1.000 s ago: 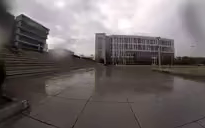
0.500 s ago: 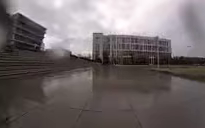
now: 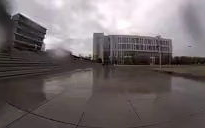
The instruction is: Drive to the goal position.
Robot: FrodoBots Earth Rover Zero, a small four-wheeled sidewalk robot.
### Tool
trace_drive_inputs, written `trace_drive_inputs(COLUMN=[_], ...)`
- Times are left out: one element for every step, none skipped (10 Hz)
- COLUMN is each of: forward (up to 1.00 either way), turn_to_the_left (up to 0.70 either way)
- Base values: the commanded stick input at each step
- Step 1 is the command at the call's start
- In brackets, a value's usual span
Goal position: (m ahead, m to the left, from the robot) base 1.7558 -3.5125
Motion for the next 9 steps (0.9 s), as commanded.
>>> trace_drive_inputs(forward=[0.70, 0.70, 0.70, 0.70, 0.70, 0.70, 0.70, 0.70, 0.70], turn_to_the_left=[0.00, 0.00, 0.00, 0.00, 0.00, 0.00, 0.00, 0.00, 0.00])
